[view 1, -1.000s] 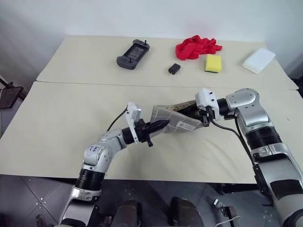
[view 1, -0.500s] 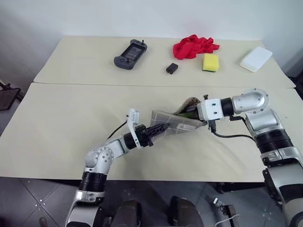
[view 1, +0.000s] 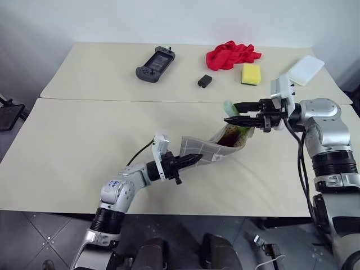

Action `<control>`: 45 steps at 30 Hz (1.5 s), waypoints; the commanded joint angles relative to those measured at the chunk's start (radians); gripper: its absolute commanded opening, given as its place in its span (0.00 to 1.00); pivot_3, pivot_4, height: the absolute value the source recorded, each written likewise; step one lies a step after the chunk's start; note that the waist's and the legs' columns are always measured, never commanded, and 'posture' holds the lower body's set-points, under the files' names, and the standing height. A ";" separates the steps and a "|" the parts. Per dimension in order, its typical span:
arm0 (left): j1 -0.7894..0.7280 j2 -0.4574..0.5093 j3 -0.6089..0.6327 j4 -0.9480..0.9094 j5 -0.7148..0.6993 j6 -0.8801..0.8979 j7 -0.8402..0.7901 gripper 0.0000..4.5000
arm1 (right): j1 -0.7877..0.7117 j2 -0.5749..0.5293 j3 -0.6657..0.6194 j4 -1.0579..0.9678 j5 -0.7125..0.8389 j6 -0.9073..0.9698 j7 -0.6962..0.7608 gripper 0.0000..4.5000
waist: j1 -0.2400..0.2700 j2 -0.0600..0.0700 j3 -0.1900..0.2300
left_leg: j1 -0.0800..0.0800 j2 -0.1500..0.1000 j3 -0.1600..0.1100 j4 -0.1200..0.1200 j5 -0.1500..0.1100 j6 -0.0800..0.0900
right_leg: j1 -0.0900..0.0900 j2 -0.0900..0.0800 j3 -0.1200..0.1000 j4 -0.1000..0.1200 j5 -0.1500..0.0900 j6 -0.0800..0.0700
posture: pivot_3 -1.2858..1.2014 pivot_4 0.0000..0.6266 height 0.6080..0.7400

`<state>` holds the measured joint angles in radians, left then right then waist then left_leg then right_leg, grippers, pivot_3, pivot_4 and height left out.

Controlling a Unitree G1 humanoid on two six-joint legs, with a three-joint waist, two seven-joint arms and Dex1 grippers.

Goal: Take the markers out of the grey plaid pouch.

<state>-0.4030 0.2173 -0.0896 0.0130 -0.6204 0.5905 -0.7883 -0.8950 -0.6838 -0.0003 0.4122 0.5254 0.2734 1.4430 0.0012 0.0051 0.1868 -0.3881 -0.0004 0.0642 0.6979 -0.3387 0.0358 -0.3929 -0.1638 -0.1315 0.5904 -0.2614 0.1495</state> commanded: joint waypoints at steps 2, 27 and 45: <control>-0.009 0.004 -0.013 -0.012 0.026 -0.044 -0.042 0.00 | -0.056 -0.002 -0.161 -0.144 0.253 0.362 -0.133 0.25 | 0.001 0.000 0.000 | 0.000 0.001 0.000 0.000 0.000 0.000 | 0.000 0.000 0.000 0.000 0.000 0.000 | 0.52 0.24 1.00; -0.082 -0.013 -0.015 0.123 0.073 -0.247 -0.307 0.00 | 0.147 -0.284 -0.034 0.481 -0.374 0.046 -0.454 0.41 | -0.002 0.005 0.001 | -0.002 -0.003 0.013 -0.001 -0.001 0.002 | -0.002 0.000 0.000 -0.002 0.000 0.000 | 0.52 0.24 1.00; -0.116 -0.008 -0.029 0.262 0.177 -0.446 -0.374 0.00 | 0.036 -0.433 -0.067 -0.204 -0.089 0.182 0.073 0.99 | 0.000 0.007 0.002 | -0.001 -0.001 0.002 0.000 -0.001 0.001 | -0.001 0.000 0.000 -0.002 0.000 0.000 | 0.52 0.24 1.00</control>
<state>-0.5080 0.2096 -0.1267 0.2719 -0.4523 0.1718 -1.1514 -0.8527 -1.1280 -0.0893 0.2577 0.4163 0.4217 1.4896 0.0010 0.0118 0.1887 -0.3889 -0.0014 0.0656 0.6980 -0.3400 0.0365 -0.3938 -0.1638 -0.1316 0.5885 -0.2611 0.1500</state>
